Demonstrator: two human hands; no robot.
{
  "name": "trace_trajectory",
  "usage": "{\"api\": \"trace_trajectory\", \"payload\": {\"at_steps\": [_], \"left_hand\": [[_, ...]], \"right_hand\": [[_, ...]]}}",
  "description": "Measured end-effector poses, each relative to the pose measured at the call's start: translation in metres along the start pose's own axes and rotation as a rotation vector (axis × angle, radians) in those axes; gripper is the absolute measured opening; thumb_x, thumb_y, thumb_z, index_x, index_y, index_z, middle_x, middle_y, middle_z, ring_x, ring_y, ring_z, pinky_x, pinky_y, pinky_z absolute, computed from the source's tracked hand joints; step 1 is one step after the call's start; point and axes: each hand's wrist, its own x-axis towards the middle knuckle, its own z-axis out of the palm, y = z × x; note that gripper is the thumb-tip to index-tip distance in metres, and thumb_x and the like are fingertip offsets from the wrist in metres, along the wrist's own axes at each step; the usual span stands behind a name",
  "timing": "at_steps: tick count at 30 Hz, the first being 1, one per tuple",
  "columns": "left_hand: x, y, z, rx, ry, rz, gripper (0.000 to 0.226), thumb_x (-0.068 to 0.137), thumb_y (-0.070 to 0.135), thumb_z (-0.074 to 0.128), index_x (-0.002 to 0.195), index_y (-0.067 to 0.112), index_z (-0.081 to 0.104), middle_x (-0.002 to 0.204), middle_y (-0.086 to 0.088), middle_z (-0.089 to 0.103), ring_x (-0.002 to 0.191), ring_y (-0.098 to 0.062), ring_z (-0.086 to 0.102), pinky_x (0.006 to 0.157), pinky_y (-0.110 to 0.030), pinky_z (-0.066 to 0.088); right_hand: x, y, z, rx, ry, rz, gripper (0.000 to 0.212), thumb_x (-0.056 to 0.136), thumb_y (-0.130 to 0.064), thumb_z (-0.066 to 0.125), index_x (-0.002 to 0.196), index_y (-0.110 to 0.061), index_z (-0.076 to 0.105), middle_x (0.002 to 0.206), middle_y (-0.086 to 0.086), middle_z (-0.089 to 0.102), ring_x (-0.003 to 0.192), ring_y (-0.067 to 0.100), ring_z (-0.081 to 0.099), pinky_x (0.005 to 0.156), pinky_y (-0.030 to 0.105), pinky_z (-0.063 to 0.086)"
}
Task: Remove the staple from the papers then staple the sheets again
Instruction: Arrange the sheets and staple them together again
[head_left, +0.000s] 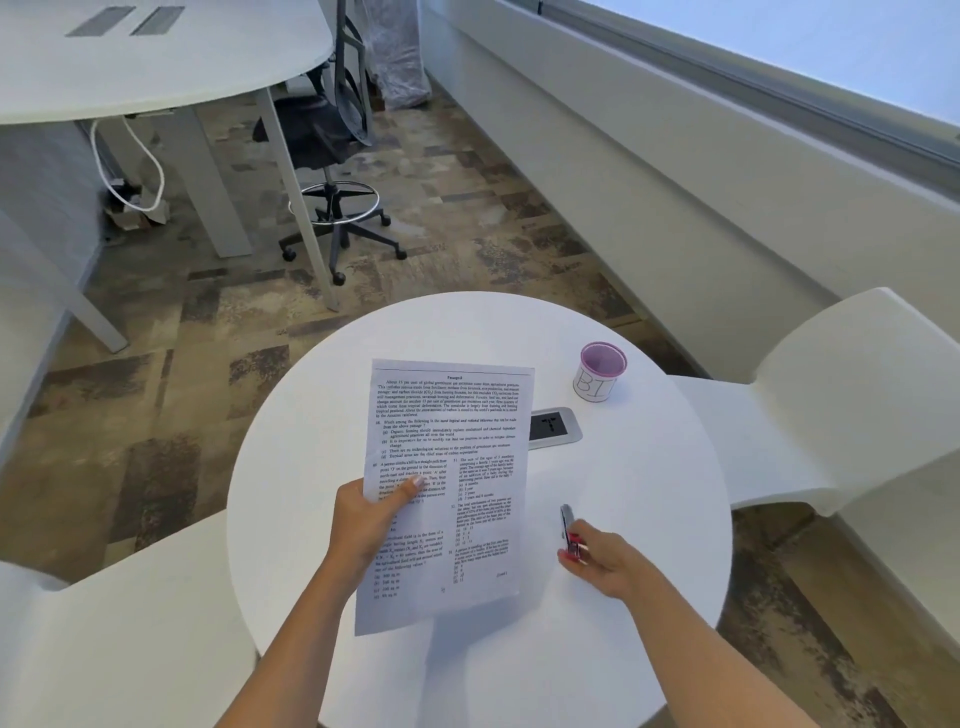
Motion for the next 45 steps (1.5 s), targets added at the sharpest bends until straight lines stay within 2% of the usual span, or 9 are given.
{"api": "trace_trajectory", "payload": {"at_steps": [8, 11, 14, 19, 25, 31, 36, 40, 45], "left_hand": [[0.005, 0.008, 0.008, 0.043, 0.027, 0.033, 0.019, 0.075, 0.03, 0.083, 0.086, 0.019, 0.074, 0.073, 0.003, 0.078, 0.062, -0.02, 0.075, 0.05, -0.03, 0.058], [0.004, 0.012, 0.011, 0.058, 0.017, 0.047, 0.019, 0.074, 0.032, 0.083, 0.087, 0.019, 0.074, 0.072, 0.004, 0.078, 0.061, -0.02, 0.075, 0.048, -0.028, 0.057], [0.003, 0.017, 0.013, 0.094, -0.006, 0.07, 0.027, 0.069, 0.039, 0.083, 0.086, 0.02, 0.075, 0.072, 0.005, 0.078, 0.062, -0.02, 0.075, 0.048, -0.027, 0.057], [0.001, 0.024, 0.017, 0.239, -0.022, 0.102, 0.034, 0.069, 0.049, 0.082, 0.09, 0.023, 0.074, 0.082, -0.001, 0.078, 0.065, -0.025, 0.075, 0.063, -0.047, 0.063], [-0.008, 0.04, 0.024, 0.341, -0.048, 0.165, 0.034, 0.069, 0.054, 0.076, 0.089, 0.027, 0.073, 0.086, -0.002, 0.077, 0.066, -0.028, 0.074, 0.064, -0.051, 0.062], [-0.016, 0.053, 0.031, 0.516, -0.092, 0.236, 0.014, 0.077, 0.049, 0.076, 0.077, 0.038, 0.067, 0.08, 0.014, 0.072, 0.06, -0.017, 0.07, 0.054, -0.033, 0.058], [-0.025, 0.063, 0.038, 0.586, -0.145, 0.266, 0.014, 0.077, 0.048, 0.077, 0.075, 0.043, 0.065, 0.074, 0.02, 0.069, 0.057, -0.013, 0.069, 0.05, -0.028, 0.055], [-0.03, 0.072, 0.041, 0.57, -0.205, 0.279, 0.015, 0.076, 0.048, 0.078, 0.078, 0.038, 0.068, 0.079, 0.013, 0.073, 0.06, -0.017, 0.072, 0.054, -0.035, 0.061], [-0.039, 0.086, 0.044, 0.613, -0.254, 0.348, 0.011, 0.075, 0.049, 0.077, 0.075, 0.043, 0.069, 0.074, 0.016, 0.073, 0.057, -0.014, 0.071, 0.049, -0.026, 0.054]], "right_hand": [[-0.042, -0.051, 0.0, -0.092, 0.07, -0.365, 0.018, 0.093, -0.005, 0.05, 0.096, 0.005, 0.065, 0.072, 0.01, 0.059, 0.06, 0.013, 0.052, 0.053, 0.017, 0.052], [-0.062, -0.069, -0.007, -0.304, 0.187, -0.558, 0.019, 0.089, -0.013, 0.059, 0.097, 0.0, 0.07, 0.073, 0.007, 0.066, 0.062, 0.014, 0.054, 0.064, 0.023, 0.049], [-0.084, -0.084, -0.01, -0.452, 0.383, -0.638, 0.018, 0.078, -0.027, 0.073, 0.092, -0.016, 0.068, 0.08, 0.001, 0.068, 0.069, 0.015, 0.06, 0.056, 0.023, 0.044], [-0.113, -0.092, -0.005, -0.495, 0.426, -0.755, 0.02, 0.075, -0.033, 0.076, 0.091, -0.024, 0.067, 0.086, -0.007, 0.067, 0.073, 0.012, 0.062, 0.05, 0.021, 0.042], [-0.135, -0.095, -0.001, -0.199, 0.335, -0.871, 0.031, 0.074, -0.034, 0.081, 0.094, -0.037, 0.058, 0.081, -0.014, 0.068, 0.075, 0.011, 0.07, 0.056, 0.017, 0.052], [-0.141, -0.099, 0.002, 0.234, 0.161, -0.845, 0.049, 0.066, -0.052, 0.076, 0.106, -0.025, 0.062, 0.083, -0.006, 0.076, 0.086, 0.016, 0.074, 0.08, 0.027, 0.058], [-0.147, -0.094, 0.008, 0.444, -0.014, -0.65, 0.037, 0.084, -0.054, 0.058, 0.105, -0.023, 0.063, 0.106, 0.004, 0.065, 0.085, 0.028, 0.074, 0.067, 0.037, 0.061], [-0.156, -0.086, 0.01, -0.034, 0.082, -0.865, 0.048, 0.08, -0.067, 0.049, 0.109, -0.032, 0.065, 0.102, -0.004, 0.067, 0.068, 0.011, 0.061, 0.051, 0.018, 0.049], [-0.17, -0.086, 0.007, -0.549, 0.068, -1.262, 0.03, 0.084, -0.054, 0.059, 0.113, -0.049, 0.057, 0.111, -0.032, 0.062, 0.103, -0.004, 0.059, 0.072, 0.012, 0.052]]}}
